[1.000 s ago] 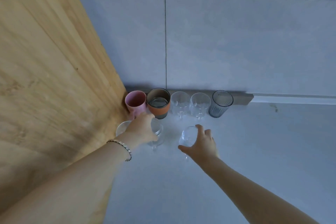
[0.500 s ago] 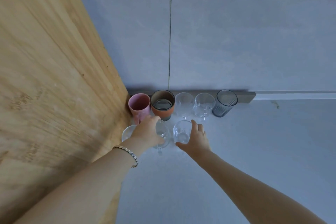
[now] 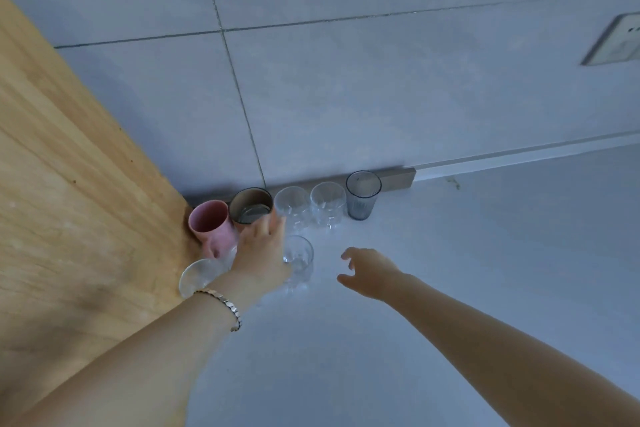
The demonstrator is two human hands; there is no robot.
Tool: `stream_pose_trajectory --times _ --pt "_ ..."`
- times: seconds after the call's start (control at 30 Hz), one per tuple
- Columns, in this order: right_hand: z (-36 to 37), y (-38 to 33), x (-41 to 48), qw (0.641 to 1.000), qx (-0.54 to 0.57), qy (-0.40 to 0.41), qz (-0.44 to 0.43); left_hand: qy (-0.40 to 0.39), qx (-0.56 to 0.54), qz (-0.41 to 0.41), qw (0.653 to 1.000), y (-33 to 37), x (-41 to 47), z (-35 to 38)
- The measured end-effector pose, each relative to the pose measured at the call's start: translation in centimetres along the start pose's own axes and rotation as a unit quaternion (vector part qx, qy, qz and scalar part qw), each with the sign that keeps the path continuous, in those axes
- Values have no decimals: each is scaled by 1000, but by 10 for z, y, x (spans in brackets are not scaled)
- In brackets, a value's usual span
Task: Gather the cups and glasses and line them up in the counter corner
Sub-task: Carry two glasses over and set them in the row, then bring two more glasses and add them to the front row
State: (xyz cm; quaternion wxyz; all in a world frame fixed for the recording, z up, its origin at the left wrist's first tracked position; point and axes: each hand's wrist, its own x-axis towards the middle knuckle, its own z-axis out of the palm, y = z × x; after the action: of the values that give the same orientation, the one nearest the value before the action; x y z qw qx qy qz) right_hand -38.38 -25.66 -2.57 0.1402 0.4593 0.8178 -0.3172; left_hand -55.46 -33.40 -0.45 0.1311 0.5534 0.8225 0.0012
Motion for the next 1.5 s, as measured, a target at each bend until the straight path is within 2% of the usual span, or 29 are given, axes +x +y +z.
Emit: stream_pose_trajectory --times 0.07,0.13,0.2,0.3,0.47,0.63,0.87,1.17,1.33,1.5 --pt "-18 38 -19 999 -24 -21 27 -17 -4 39 999 43 3 -4" --pt "-36 83 -43 997 -38 -29 59 -82 -47 54 994 94 4 -4" --pt "-54 133 -73 994 -44 -23 101 -136 -73 78 985 152 3 -2" --pt "-82 216 -129 987 -44 -10 156 -176 -66 133 973 253 -4 6" --pt "-120 364 -238 974 -37 24 221 -179 -44 214 959 430 -29 29" --pt "-148 508 -348 958 -3 52 281 -184 -21 260 948 597 -65 54" --pt "-180 653 -439 930 36 100 351 -161 -21 278 947 764 -77 60" --pt "-220 786 -432 912 79 155 372 -145 -17 280 949 895 -8 83" --pt "-270 866 -391 912 88 164 365 -152 4 275 949 967 75 101" --pt "-320 940 -335 913 117 137 367 -140 -48 228 962 1051 175 110"
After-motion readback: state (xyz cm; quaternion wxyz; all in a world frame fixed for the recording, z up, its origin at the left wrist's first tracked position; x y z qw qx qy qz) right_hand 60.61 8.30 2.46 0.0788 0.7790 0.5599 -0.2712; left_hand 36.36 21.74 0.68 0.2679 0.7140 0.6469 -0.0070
